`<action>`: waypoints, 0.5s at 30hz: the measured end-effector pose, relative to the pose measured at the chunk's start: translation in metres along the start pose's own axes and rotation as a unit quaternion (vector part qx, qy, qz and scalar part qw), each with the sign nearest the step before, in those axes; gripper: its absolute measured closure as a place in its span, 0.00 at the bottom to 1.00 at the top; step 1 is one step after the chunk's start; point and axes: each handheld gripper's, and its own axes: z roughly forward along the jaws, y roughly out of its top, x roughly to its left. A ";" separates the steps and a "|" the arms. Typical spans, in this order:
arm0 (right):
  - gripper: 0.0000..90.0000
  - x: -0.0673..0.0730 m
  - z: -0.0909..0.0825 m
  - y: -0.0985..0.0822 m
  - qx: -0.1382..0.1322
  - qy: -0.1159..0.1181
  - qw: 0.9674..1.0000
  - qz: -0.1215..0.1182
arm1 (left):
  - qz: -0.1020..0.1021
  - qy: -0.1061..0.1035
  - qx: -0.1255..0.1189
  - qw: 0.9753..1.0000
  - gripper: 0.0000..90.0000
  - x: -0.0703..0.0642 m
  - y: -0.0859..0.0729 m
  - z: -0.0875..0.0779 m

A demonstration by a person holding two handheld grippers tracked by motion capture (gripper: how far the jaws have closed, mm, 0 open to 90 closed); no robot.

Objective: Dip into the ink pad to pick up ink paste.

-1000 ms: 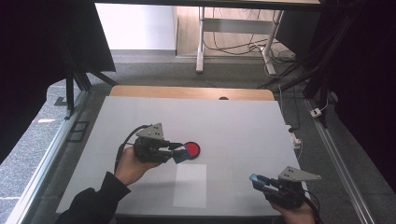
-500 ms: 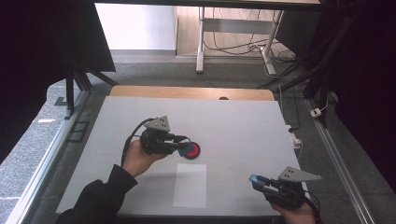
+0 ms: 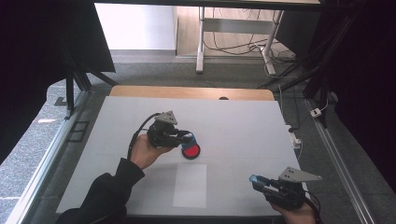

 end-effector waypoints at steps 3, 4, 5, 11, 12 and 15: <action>0.76 0.000 0.000 0.000 -0.002 0.000 1.000 0.003 | 0.000 0.005 0.006 1.000 0.78 0.002 0.000 0.006; 0.76 0.000 -0.001 0.000 -0.002 0.000 1.000 0.003 | 0.000 0.006 0.007 1.000 0.78 0.003 0.000 0.009; 0.76 -0.001 -0.001 0.000 -0.002 0.001 1.000 0.003 | -0.001 0.007 0.008 1.000 0.78 0.004 -0.001 0.011; 0.76 0.000 0.000 0.000 -0.001 0.001 1.000 0.003 | -0.004 0.013 0.017 1.000 0.78 0.009 -0.004 0.023; 0.76 0.000 0.000 0.000 -0.001 0.001 1.000 0.003 | -0.004 0.013 0.019 1.000 0.78 0.010 -0.004 0.025; 0.76 0.000 0.000 0.000 -0.001 0.002 1.000 0.003 | -0.004 0.015 0.028 0.999 0.78 0.012 -0.007 0.032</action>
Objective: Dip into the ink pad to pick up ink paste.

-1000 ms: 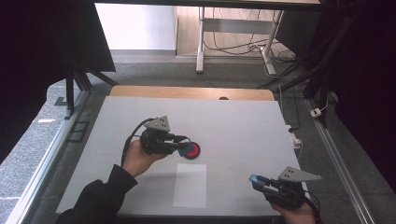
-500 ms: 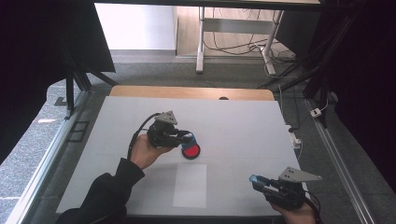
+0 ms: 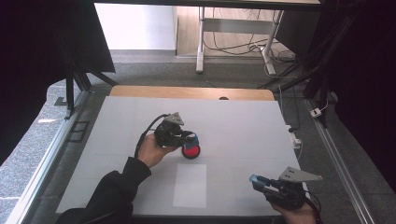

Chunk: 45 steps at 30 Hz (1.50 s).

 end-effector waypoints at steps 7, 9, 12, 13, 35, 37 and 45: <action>0.76 0.000 0.000 0.000 0.003 0.001 1.000 -0.002 | -0.005 0.010 0.019 1.000 0.78 0.004 -0.005 0.015; 0.76 0.000 0.000 0.000 0.004 0.001 1.000 -0.003 | -0.007 0.012 0.024 1.000 0.78 0.005 -0.005 0.017; 0.76 0.000 0.000 0.000 0.004 0.002 1.000 -0.003 | -0.013 0.013 0.029 0.999 0.78 0.007 -0.005 0.020; 0.76 0.000 0.000 0.000 0.004 0.002 1.000 -0.003 | -0.017 0.012 0.032 0.999 0.78 0.008 -0.005 0.022; 0.76 0.001 0.001 0.000 0.007 0.000 1.000 -0.006 | -0.029 0.025 0.053 0.998 0.78 0.014 -0.013 0.033; 0.76 0.001 0.001 0.000 0.008 -0.001 1.000 -0.007 | -0.020 0.031 0.054 0.998 0.78 0.012 -0.013 0.033; 0.76 0.002 0.001 0.000 0.008 0.000 1.000 -0.008 | 0.031 0.067 0.068 0.995 0.78 -0.003 -0.010 0.036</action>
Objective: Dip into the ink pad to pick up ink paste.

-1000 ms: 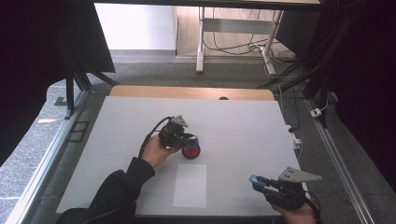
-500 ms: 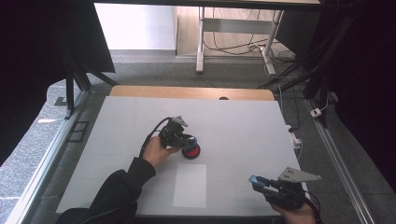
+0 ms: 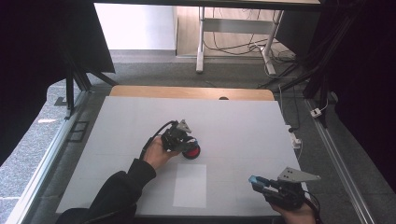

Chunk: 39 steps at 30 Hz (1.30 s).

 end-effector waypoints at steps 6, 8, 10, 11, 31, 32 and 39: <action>0.76 0.000 0.000 0.000 0.002 -0.004 1.000 -0.002 | 0.011 0.013 0.009 1.000 0.78 -0.005 0.003 0.001; 0.76 0.000 0.000 0.000 0.002 -0.004 1.000 -0.002 | 0.003 0.006 0.008 1.000 0.78 -0.002 0.002 0.001; 0.76 0.000 0.000 0.000 0.003 -0.004 1.000 -0.001 | -0.005 -0.002 0.004 1.000 0.78 0.001 0.001 0.000; 0.76 0.000 0.000 0.000 0.003 -0.004 1.000 -0.001 | -0.008 -0.006 0.002 1.000 0.78 0.003 0.000 0.000; 0.76 0.001 0.000 0.000 0.002 -0.003 1.000 0.000 | -0.044 -0.035 -0.019 0.998 0.78 0.012 -0.006 0.000; 0.76 0.001 0.000 0.000 0.002 -0.003 1.000 -0.001 | -0.039 -0.028 -0.019 0.999 0.78 0.010 -0.006 0.000; 0.76 0.001 0.000 0.000 0.001 -0.001 1.000 -0.002 | -0.027 -0.015 -0.021 0.999 0.78 0.006 -0.006 0.000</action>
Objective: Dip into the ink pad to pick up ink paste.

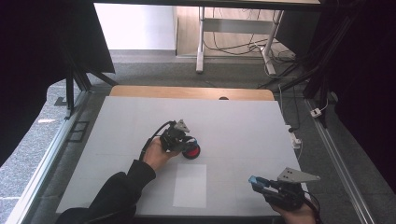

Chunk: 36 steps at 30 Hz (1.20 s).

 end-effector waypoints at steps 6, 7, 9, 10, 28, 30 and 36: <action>0.76 0.000 0.000 0.000 -0.002 0.000 1.000 0.001 | -0.007 -0.006 -0.011 1.000 0.78 0.000 0.002 -0.003; 0.76 -0.001 0.000 0.000 -0.002 0.001 1.000 0.002 | -0.010 -0.008 -0.017 1.000 0.78 0.000 0.003 -0.005; 0.76 -0.001 0.000 0.000 -0.003 0.001 1.000 0.002 | -0.010 -0.008 -0.027 1.000 0.78 0.000 0.006 -0.010; 0.76 -0.001 0.000 0.000 -0.003 0.001 1.000 0.002 | -0.010 -0.008 -0.034 0.999 0.78 -0.001 0.007 -0.013; 0.76 -0.001 0.000 0.000 -0.002 0.002 1.000 0.003 | -0.011 -0.017 -0.021 1.000 0.78 0.000 0.005 -0.008; 0.76 -0.001 0.000 0.000 -0.002 0.002 1.000 0.003 | -0.011 -0.019 -0.017 1.000 0.78 0.000 0.004 -0.006; 0.76 -0.001 0.000 0.000 -0.003 0.002 1.000 0.003 | -0.012 -0.018 -0.005 1.000 0.78 0.000 0.002 -0.002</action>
